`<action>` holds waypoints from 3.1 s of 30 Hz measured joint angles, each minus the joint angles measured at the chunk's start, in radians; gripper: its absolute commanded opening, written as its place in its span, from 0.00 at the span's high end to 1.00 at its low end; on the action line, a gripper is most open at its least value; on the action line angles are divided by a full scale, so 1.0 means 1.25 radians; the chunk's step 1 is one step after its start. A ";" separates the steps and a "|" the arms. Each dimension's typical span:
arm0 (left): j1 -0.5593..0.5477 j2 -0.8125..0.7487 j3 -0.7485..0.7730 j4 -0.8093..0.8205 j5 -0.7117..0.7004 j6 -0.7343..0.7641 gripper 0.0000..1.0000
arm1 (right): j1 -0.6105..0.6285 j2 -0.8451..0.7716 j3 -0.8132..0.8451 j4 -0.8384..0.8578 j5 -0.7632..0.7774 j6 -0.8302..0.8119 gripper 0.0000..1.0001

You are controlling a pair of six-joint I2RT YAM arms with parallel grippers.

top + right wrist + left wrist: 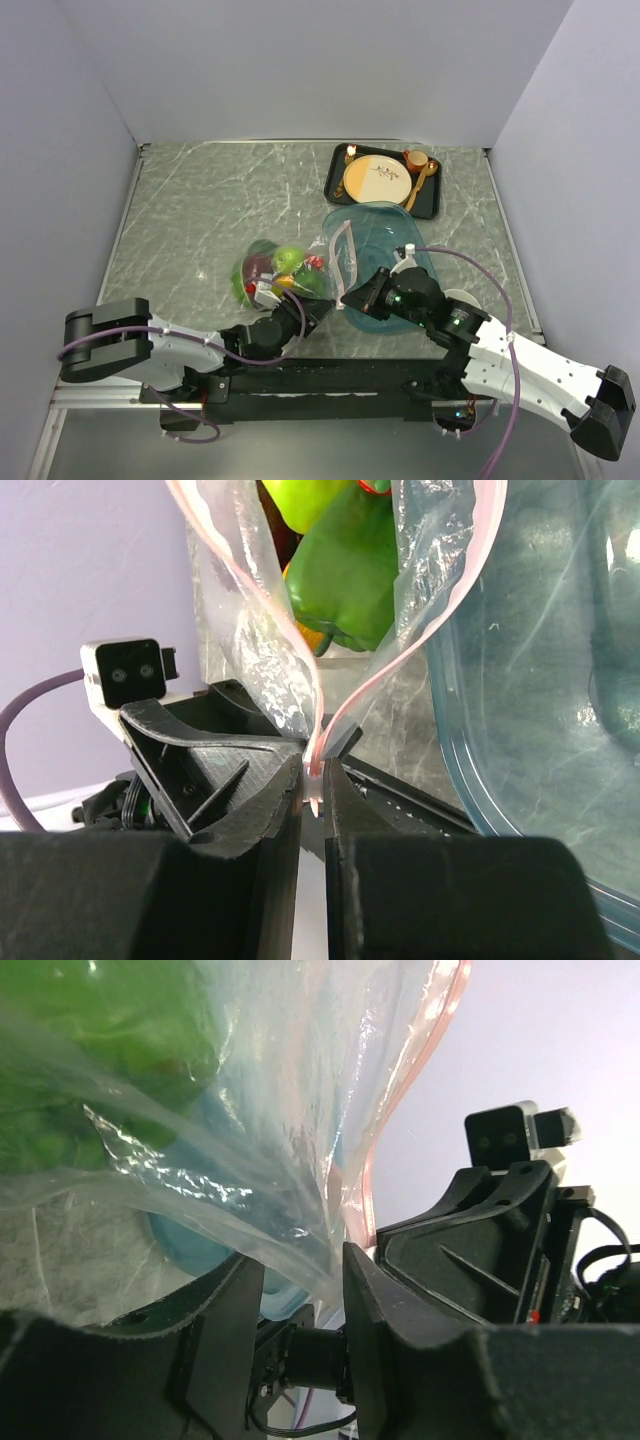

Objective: Place the food in the zip-top bag and seal the zipper
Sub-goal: Zip the zipper food storage bag at the center of the board.

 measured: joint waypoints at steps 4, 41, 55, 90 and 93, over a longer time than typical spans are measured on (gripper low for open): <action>-0.003 -0.020 -0.005 0.009 -0.006 -0.011 0.58 | 0.000 -0.004 -0.010 -0.005 -0.001 0.003 1.00; -0.035 0.003 0.005 0.031 -0.011 -0.013 0.74 | 0.001 -0.025 -0.023 -0.017 0.000 0.006 1.00; -0.035 0.020 0.017 0.029 -0.019 0.003 0.99 | 0.000 -0.009 -0.023 -0.006 -0.011 0.005 0.77; -0.061 -0.031 -0.002 -0.033 -0.009 0.001 0.99 | 0.008 0.030 0.008 -0.033 -0.031 -0.020 1.00; -0.064 -0.031 -0.010 -0.032 -0.003 -0.002 0.99 | 0.008 0.034 0.008 -0.037 -0.031 -0.022 1.00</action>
